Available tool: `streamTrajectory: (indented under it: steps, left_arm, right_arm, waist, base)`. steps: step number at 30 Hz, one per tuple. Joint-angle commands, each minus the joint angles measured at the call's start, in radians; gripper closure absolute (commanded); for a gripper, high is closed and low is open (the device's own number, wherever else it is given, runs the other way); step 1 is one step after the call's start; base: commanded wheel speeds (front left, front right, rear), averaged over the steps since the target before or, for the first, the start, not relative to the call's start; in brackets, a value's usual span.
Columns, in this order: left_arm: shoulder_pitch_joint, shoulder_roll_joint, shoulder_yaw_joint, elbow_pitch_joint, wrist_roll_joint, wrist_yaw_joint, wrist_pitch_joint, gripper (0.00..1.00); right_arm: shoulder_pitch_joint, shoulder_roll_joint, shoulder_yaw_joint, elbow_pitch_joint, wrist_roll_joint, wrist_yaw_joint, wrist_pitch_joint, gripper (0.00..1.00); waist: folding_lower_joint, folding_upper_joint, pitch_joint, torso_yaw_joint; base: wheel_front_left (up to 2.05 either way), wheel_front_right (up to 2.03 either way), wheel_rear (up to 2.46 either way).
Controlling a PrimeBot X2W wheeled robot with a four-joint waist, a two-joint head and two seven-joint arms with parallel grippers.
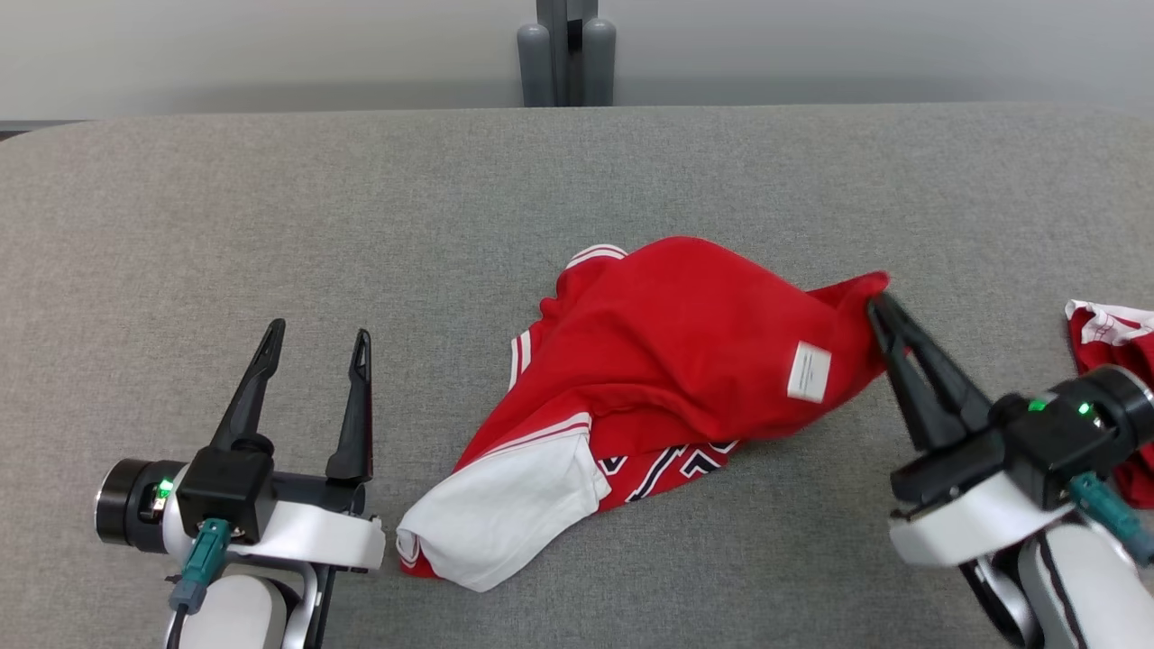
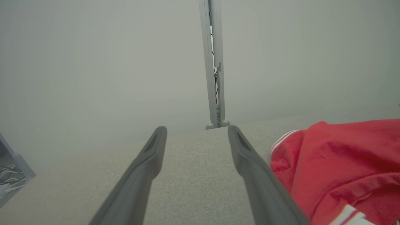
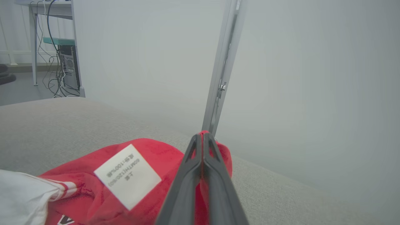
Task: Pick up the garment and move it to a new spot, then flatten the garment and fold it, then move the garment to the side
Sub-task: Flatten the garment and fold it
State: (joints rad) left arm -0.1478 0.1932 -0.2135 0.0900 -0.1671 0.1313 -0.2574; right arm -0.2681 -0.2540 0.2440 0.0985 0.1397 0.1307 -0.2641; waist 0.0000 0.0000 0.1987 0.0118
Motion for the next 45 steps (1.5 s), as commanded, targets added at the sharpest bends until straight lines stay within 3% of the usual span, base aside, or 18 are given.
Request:
streamTrajectory:
  steps: [1, 8, 16, 17, 18, 19, 28, 36, 45]
  left_arm:
    - [-0.020, -0.002, -0.003, 0.001, 0.006, -0.005, -0.006, 0.00]
    - [-0.036, -0.008, -0.010, 0.012, 0.003, -0.013, -0.005, 0.00]
    - [-0.041, -0.006, -0.006, 0.012, 0.007, -0.018, -0.006, 0.00]
    - [-0.039, -0.005, -0.005, 0.011, 0.007, -0.018, -0.006, 0.00]
    - [-0.035, -0.004, -0.004, 0.011, 0.008, -0.018, -0.006, 0.00]
    - [-0.031, -0.002, -0.002, 0.012, 0.008, -0.018, -0.006, 0.00]
    - [-0.003, 0.015, 0.016, 0.010, 0.008, -0.005, -0.006, 0.00]
    - [0.015, 0.029, 0.030, -0.018, 0.007, 0.016, -0.006, 0.00]
    - [0.062, 0.021, 0.009, -0.057, 0.005, 0.028, 0.011, 0.00]
  right_arm:
    - [0.045, -0.027, 0.030, -0.018, -0.010, 0.000, -0.001, 1.00]
    - [0.188, -0.102, 0.090, 0.013, 0.019, 0.000, -0.002, 1.00]
    - [0.303, -0.068, 0.008, 0.074, 0.070, 0.000, -0.002, 1.00]
    - [0.309, -0.061, 0.005, 0.075, 0.078, 0.000, -0.002, 0.60]
    - [0.313, -0.049, 0.000, 0.075, 0.097, 0.000, -0.002, 0.09]
    - [0.319, -0.047, -0.006, 0.073, 0.103, 0.000, -0.002, 0.00]
    - [0.383, 0.014, -0.217, -0.064, 0.161, 0.000, -0.002, 0.00]
    - [0.315, 0.094, -0.424, -0.191, 0.167, 0.000, -0.002, 0.00]
    - [0.304, 0.150, -0.363, -0.199, 0.114, 0.000, 0.097, 0.00]
  waist:
    - [0.0000, 0.0000, 0.007, 0.002]
    - [0.0000, 0.0000, 0.027, 0.002]
    - [0.0000, 0.0000, 0.032, -0.008]
    - [0.0000, 0.0000, 0.031, -0.010]
    - [0.0000, 0.0000, 0.029, -0.013]
    - [0.0000, 0.0000, 0.027, -0.015]
    - [0.0000, 0.0000, 0.005, -0.026]
    - [0.0000, 0.0000, -0.022, -0.025]
    - [0.0000, 0.0000, -0.047, 0.004]
  base:
    - [0.00, 0.00, 0.00]
    - [0.00, 0.00, 0.00]
    - [0.00, 0.00, 0.00]
    - [0.00, 0.00, 0.00]
    - [0.00, 0.00, 0.00]
    - [0.00, 0.00, 0.00]
    - [0.00, 0.00, 0.00]
    - [0.00, 0.00, 0.00]
    - [0.00, 0.00, 0.00]
